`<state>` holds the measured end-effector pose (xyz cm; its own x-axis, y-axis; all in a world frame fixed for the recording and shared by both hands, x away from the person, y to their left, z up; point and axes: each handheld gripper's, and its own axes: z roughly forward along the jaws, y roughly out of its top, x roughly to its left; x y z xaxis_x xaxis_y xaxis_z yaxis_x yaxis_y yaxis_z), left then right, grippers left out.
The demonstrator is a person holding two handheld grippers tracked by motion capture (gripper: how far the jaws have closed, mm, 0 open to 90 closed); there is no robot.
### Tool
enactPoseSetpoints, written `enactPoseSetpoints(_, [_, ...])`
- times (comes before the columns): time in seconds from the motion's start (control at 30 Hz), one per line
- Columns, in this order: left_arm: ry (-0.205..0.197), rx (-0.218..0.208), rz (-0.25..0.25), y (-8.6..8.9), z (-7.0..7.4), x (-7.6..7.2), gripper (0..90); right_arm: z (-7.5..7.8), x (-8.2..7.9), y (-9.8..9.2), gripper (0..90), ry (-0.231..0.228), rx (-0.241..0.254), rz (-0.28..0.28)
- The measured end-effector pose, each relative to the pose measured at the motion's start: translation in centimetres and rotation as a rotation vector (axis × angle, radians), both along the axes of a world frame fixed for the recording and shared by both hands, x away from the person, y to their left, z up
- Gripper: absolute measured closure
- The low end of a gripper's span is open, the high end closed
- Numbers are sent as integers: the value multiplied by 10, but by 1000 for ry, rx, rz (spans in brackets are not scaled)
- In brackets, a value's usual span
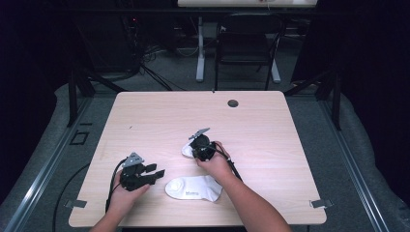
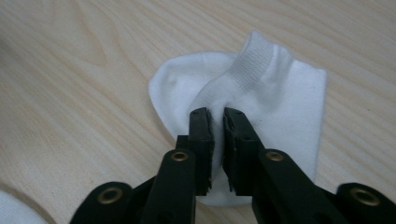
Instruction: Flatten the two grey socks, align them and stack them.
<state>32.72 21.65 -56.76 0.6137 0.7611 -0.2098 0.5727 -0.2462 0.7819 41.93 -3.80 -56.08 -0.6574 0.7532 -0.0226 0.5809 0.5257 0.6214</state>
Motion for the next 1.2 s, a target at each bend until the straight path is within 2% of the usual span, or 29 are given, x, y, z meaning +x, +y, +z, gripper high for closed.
enactPoseSetpoints(0.23, [0,1,2,-1,-1,1,515,8,-4,-6,867,5,52,-2])
enactPoseSetpoints(0.27, [-7,3,3,-2,-1,1,515,12,-7,-9,867,0,92,-10])
enactPoseSetpoints(0.3, [-7,6,1,-2,-1,1,515,14,-8,-11,868,2,97,-9])
enactPoseSetpoints(0.37, [-6,4,-1,-3,-1,2,518,20,-10,-16,868,-12,146,-18])
enactPoseSetpoints(0.4, [-5,4,0,-4,-1,2,518,23,-11,-19,868,-7,155,-13])
enactPoseSetpoints(0.5, [1,9,-1,-8,1,4,521,32,-15,-28,867,-1,220,-21])
enactPoseSetpoints(0.53, [1,9,-1,-8,1,4,521,32,-15,-28,867,-1,220,-21])
enactPoseSetpoints(0.57, [-5,26,-8,-13,5,7,521,36,-17,-36,868,4,267,-36])
enactPoseSetpoints(0.7, [-38,39,-20,-22,11,17,528,36,-17,-49,868,23,318,-67])
enactPoseSetpoints(0.73, [-28,44,-20,-25,12,21,531,35,-17,-52,868,26,320,-77])
enactPoseSetpoints(0.83, [-36,49,-24,-31,10,28,539,32,-18,-59,867,29,310,-94])
enactPoseSetpoints(0.9, [-19,69,-28,-39,4,37,549,28,-17,-63,867,33,311,-103])
enactPoseSetpoints(1.1, [-2,45,-14,-53,-3,50,556,22,-16,-69,865,41,315,-129])
enactPoseSetpoints(1.2, [1,51,-23,-63,-5,59,556,17,-15,-73,862,47,301,-144])
